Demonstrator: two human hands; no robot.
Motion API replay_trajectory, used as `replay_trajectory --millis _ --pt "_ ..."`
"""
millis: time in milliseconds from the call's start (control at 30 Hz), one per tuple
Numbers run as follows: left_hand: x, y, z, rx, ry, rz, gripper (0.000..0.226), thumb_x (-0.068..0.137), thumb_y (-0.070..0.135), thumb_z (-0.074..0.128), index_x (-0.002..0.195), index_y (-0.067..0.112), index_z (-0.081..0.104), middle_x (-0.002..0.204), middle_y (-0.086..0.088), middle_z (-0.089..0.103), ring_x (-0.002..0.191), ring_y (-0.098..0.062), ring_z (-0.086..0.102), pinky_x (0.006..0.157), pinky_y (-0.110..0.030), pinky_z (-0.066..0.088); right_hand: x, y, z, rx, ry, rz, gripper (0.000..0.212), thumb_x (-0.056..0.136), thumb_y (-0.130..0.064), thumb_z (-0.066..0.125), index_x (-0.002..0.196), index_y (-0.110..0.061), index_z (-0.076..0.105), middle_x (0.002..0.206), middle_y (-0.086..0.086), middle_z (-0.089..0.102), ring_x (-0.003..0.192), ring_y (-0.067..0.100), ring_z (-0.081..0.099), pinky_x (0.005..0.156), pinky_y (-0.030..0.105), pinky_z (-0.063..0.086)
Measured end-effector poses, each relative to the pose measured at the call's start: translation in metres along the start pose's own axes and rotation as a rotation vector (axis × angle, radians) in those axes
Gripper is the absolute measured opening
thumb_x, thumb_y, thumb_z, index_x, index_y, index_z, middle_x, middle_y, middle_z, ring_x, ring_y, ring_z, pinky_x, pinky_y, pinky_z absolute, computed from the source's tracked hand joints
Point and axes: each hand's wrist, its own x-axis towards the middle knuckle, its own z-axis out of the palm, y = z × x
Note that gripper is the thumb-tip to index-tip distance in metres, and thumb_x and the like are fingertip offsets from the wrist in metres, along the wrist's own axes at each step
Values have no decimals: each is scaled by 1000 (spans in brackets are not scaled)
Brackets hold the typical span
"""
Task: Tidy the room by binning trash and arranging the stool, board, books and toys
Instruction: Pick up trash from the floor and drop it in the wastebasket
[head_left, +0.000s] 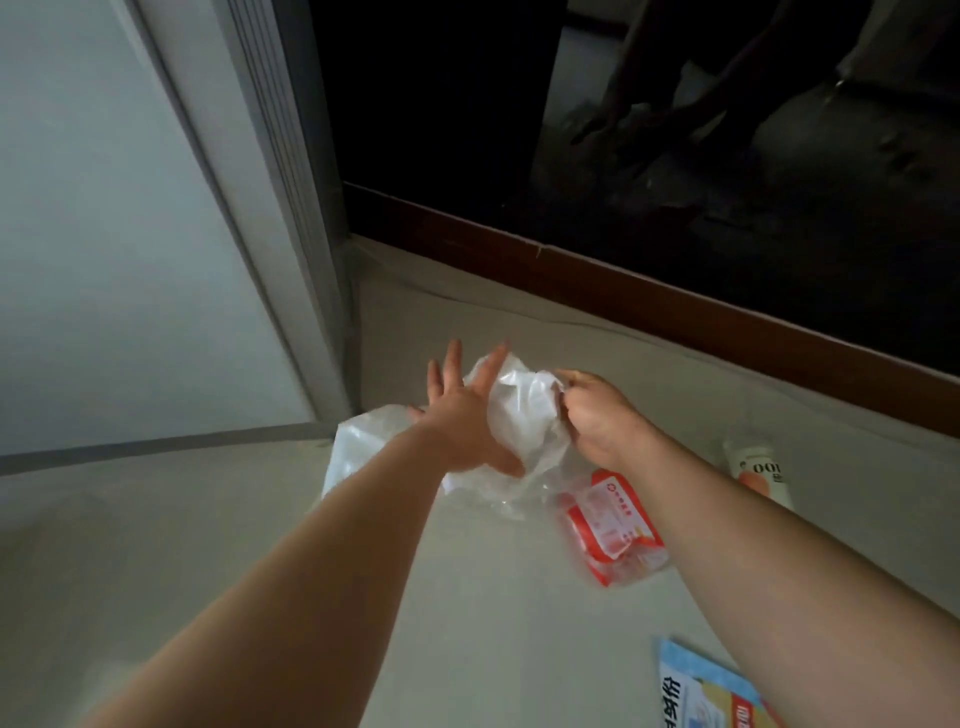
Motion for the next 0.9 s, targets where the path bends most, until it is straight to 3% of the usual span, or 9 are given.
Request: replay_trajectory --millis 100,167,267,367,467,533,633,733,900 --pt "-5 -3 14 -119 1 8 111 55 37 90 144 38 24 157 0 -1 145 -33 14 110 -47 34 -8 8 2 117 -20 15 31 88 10 47 74 -12 63 70 7 65 58 15 59 56 22 48" --pt "-7 -5 20 -120 16 15 84 68 27 84 139 21 40 144 -9 32 124 -30 47 94 -28 43 -12 18 2 125 43 34 32 88 7 46 74 -14 65 79 11 63 70 20 57 64 28 46" --pt "-11 -6 24 -73 158 39 37 83 10 61 120 10 59 115 -14 59 99 -30 60 71 -23 40 -21 25 -4 144 140 66 26 85 -3 49 73 -17 67 77 6 63 74 23 57 63 29 45" --pt "-18 -1 31 -128 297 34 21 82 3 50 95 13 63 96 -13 62 87 -31 62 62 -20 33 -39 31 -9 126 44 155 14 84 -35 63 86 -22 65 81 4 65 74 21 63 67 31 53" --pt "-24 5 41 -264 361 34 18 83 5 50 92 15 63 92 -10 64 82 -27 61 65 -21 34 -42 46 -11 78 -20 229 73 57 -66 78 120 -42 49 116 -2 62 96 24 66 71 42 59" --pt "-27 8 46 -331 371 58 15 83 7 51 88 14 63 89 -8 66 82 -24 62 66 -22 37 -50 47 -8 162 -39 186 71 66 -57 77 126 -48 41 118 -10 59 97 19 65 69 41 59" --pt "-41 15 49 -455 319 79 13 86 12 54 89 14 66 83 2 68 78 -15 64 61 -17 43 -52 53 -7 250 12 91 73 67 -37 81 130 -43 46 121 -9 63 104 21 65 90 48 54" --pt "-55 15 49 -518 197 45 13 85 17 61 98 13 62 83 6 64 76 -11 60 59 -10 41 -57 52 -1 266 70 21 39 70 -9 78 106 -20 66 102 10 73 89 28 72 85 47 57" --pt "-67 5 45 -831 32 -195 96 51 64 75 133 31 36 138 -2 37 120 -26 49 98 -38 46 -55 50 1 397 145 29 23 76 10 59 88 -8 68 91 19 72 87 36 70 82 48 57"
